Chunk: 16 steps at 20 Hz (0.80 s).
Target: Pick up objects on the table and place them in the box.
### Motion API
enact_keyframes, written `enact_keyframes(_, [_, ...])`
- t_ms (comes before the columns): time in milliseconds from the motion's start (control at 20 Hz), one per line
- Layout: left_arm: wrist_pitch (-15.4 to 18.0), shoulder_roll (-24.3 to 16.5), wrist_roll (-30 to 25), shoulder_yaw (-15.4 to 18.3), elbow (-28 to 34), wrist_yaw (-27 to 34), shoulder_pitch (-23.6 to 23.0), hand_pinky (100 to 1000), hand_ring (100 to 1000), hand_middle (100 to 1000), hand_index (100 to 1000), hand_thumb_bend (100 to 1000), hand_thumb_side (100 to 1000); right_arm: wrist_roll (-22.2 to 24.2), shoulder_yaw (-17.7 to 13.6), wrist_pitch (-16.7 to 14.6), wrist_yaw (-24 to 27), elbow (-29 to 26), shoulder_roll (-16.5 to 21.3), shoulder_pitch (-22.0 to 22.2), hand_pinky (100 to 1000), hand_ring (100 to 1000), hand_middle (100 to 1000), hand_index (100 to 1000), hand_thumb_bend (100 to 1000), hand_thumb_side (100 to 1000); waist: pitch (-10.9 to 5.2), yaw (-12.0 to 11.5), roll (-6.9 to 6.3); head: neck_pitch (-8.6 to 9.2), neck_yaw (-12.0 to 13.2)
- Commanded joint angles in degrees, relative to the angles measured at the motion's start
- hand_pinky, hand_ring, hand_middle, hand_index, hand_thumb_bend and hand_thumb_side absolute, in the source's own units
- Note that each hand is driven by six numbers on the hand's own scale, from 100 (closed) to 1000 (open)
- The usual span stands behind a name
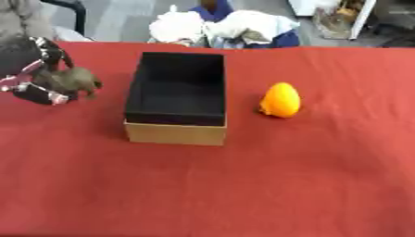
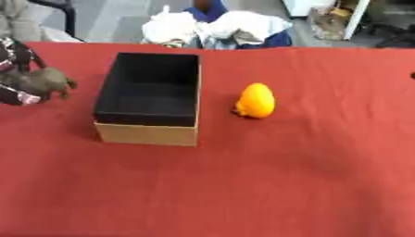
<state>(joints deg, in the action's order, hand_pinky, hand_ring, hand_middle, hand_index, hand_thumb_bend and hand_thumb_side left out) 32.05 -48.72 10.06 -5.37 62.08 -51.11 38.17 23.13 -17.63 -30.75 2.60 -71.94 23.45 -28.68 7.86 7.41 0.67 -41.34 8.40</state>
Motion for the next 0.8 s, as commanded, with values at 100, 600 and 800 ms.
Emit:
enact_keyframes(100, [-0.10, -2.58, -2.67, 0.29, 3.61, 6.75, 3.85, 511, 307, 303, 491, 517, 100, 0.04, -0.11, -0.01, 0.02, -0.59, 1.29, -0.55, 802, 698, 705, 840, 100, 526, -1.23, 0.11, -0.15, -0.24, 0.33])
enact_keyframes(600, [2.73, 5.35, -6.83, -3.26, 2.78, 9.38, 10.18, 519, 325, 322, 506, 454, 100, 1.20, 0.72, 0.28, 0.54, -1.09, -0.30, -0.96, 803, 698, 702, 839, 100, 550, -0.96, 2.73, -0.12, 0.89, 2.64])
enact_keyframes(800, [4.59, 8.43, -7.94, -4.67, 1.93, 8.02, 11.38, 527, 338, 338, 520, 400, 100, 1.56, 0.82, 0.46, 0.81, -1.36, -0.85, -1.02, 803, 697, 701, 839, 100, 560, -0.65, 3.75, -0.09, 1.23, 3.29])
